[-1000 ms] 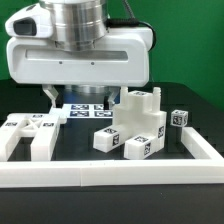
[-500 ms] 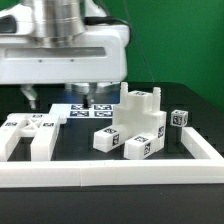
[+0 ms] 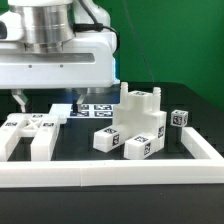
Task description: Assemble chair
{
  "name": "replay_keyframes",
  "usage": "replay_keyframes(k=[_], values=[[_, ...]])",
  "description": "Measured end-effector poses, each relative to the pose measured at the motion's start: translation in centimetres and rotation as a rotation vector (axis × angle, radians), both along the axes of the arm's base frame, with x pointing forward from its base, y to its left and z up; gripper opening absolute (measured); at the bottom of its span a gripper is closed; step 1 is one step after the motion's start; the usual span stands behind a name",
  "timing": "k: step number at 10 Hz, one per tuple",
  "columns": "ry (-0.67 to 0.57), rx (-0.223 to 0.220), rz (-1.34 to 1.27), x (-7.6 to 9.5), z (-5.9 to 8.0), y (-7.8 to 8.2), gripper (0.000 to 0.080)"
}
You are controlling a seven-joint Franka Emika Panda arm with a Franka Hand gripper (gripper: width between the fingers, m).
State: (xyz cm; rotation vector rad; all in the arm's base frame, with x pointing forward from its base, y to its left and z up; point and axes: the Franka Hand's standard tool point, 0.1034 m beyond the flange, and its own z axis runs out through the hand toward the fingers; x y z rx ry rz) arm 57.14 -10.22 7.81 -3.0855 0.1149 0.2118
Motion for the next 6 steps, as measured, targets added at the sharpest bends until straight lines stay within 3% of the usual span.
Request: replay_keyframes(k=[1,2,4,6], values=[[-0.013,0.009,-0.019,-1.4,-1.0,-1.1,0.0648],[-0.085,-0.024,-0.011,-1.8,-1.6,-1.9,0.0648],[-0.100,-0.034,-0.013,-3.5,-2.6,-1.8,0.0648],[-0.099,-0.036,-0.012,-3.4,-2.7,-1.5,0.0648]])
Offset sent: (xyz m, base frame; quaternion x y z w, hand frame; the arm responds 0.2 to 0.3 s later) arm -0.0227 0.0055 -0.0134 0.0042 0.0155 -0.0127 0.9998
